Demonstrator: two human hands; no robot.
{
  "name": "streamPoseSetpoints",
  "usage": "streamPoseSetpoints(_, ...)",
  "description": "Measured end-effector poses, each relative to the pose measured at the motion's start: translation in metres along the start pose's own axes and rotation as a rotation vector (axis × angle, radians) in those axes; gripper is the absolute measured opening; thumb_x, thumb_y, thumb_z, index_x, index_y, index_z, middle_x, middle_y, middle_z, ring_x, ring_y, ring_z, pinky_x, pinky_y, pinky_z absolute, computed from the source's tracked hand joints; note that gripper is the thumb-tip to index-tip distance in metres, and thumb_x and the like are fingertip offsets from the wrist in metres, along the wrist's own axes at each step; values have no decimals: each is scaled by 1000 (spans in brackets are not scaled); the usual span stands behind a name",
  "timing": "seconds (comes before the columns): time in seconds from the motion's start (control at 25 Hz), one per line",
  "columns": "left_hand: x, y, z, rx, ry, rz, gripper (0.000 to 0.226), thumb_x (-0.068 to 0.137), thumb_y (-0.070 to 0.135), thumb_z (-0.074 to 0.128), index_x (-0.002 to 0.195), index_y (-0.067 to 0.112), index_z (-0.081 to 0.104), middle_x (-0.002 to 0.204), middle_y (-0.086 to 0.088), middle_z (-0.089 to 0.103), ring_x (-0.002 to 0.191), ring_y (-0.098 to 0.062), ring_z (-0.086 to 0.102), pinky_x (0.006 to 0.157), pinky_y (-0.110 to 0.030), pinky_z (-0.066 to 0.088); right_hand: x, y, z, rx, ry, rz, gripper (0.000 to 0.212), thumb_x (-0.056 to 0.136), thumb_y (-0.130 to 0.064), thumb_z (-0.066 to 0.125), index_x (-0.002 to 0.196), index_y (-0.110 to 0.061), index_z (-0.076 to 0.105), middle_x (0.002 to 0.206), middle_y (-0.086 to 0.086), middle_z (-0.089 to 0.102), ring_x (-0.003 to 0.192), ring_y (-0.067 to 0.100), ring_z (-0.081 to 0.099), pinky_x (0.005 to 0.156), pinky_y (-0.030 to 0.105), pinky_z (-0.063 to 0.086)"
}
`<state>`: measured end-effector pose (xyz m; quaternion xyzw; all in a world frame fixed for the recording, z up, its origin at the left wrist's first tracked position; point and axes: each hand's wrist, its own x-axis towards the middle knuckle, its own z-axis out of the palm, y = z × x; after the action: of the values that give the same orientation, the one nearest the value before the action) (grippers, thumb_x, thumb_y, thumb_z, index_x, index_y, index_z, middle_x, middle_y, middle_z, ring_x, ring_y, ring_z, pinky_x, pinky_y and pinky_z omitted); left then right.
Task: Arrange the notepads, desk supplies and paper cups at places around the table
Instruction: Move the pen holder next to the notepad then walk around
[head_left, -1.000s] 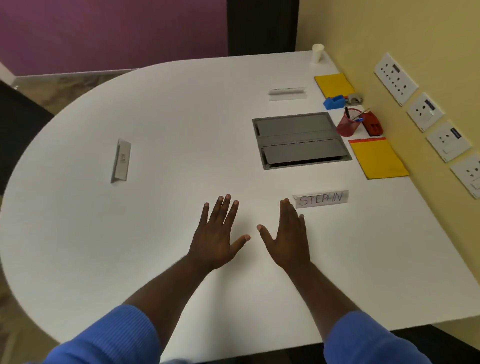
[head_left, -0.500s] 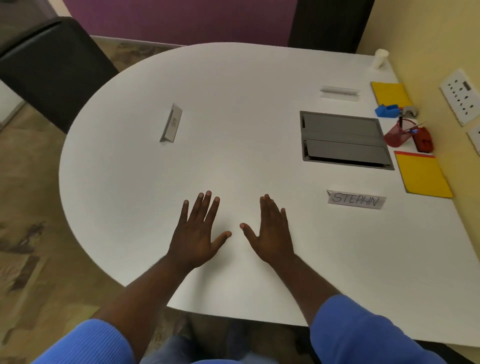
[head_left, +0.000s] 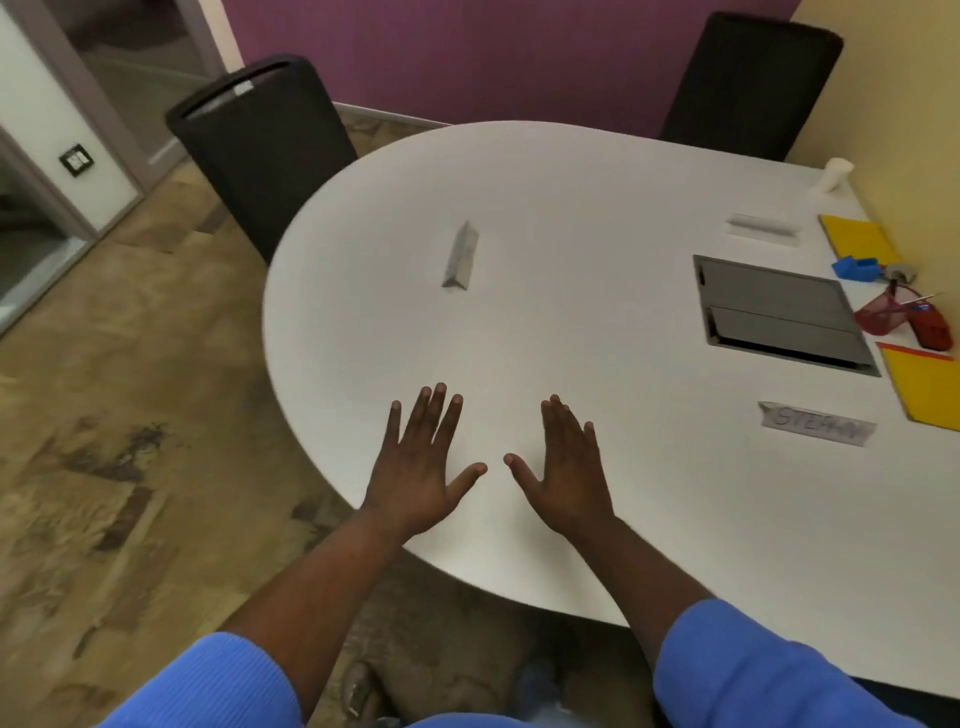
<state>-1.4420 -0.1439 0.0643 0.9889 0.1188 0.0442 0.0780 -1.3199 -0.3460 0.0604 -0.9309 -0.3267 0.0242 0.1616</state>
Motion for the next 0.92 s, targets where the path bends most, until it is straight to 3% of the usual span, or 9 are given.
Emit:
streamPoseSetpoints(0.16,-33,-87,-30,39,-51,-23,91,98,75,21,164,19,-7,171,-5,-14,158,-22,-13,127,-56,3,7,-82,23,-3,25,15,89,95,-75,27,161,-20,4,170,-1,6,156,14,5,127,41,-2)
streamPoseSetpoints(0.48,-71,-250,-83,35,20,-235,91,96,77,11,163,20,-9,171,-6,-13,158,-23,-14,127,-53,-10,64,-255,66,42,8,-190,85,96,-76,29,161,-27,2,169,-8,4,155,8,4,126,36,-7)
streamPoseSetpoints(0.56,-77,-282,-84,35,32,-297,91,97,77,12,164,19,-6,172,-7,-9,159,-22,-11,127,-55,-7,85,-282,80,47,-5,-241,84,97,-75,31,161,-27,4,169,-9,4,155,8,4,125,34,-10)
streamPoseSetpoints(0.72,-83,-361,-85,41,56,-369,89,98,76,16,165,17,9,172,-8,5,160,-23,1,127,-57,5,141,-344,117,108,-52,-304,82,97,-73,31,160,-23,11,169,-3,14,155,14,13,127,42,3)
streamPoseSetpoints(0.92,-48,-489,-114,60,52,-474,88,98,75,23,165,20,9,172,-6,3,159,-22,-2,128,-55,2,247,-448,168,163,-100,-393,83,97,-74,26,161,-23,12,169,-3,13,156,15,12,127,46,9)
